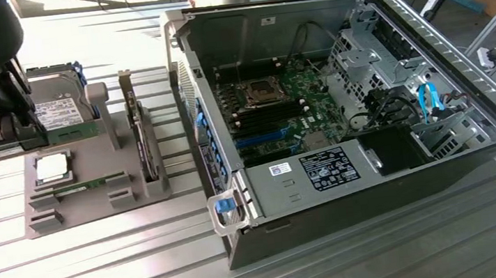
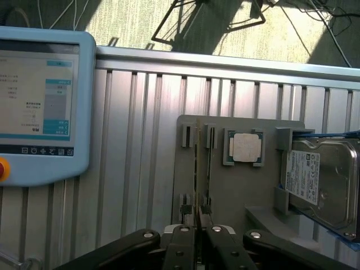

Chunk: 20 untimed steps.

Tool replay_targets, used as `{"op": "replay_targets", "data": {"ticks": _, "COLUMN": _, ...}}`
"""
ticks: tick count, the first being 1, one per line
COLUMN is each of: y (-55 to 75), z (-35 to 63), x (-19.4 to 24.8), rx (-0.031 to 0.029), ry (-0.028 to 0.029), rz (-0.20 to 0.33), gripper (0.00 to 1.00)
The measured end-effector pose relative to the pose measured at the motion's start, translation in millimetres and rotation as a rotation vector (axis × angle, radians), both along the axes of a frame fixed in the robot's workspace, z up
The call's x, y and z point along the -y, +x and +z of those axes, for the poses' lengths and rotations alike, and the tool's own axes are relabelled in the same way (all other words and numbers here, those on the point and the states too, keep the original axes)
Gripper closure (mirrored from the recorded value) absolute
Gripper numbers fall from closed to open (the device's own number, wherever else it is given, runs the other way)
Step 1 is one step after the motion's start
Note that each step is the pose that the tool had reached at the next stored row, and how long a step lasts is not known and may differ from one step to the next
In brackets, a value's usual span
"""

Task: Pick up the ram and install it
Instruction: 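Pick up the ram and move it above insertion slot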

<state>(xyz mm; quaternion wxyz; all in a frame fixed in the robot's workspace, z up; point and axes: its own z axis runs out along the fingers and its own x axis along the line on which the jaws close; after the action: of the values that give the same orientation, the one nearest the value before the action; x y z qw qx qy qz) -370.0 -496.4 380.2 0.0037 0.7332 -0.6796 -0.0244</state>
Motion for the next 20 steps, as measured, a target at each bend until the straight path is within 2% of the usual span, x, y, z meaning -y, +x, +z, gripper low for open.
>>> {"op": "replay_targets", "data": {"ticks": 8, "y": 1.5, "z": 0.1, "x": -0.1, "rx": -0.0001, "ry": -0.0002, "rz": 0.0, "gripper": 0.86}}
{"op": "replay_targets", "data": {"ticks": 20, "y": 26.0, "z": 0.0, "x": 0.0, "rx": 0.0, "ry": 0.0, "rz": 0.0, "gripper": 0.86}}
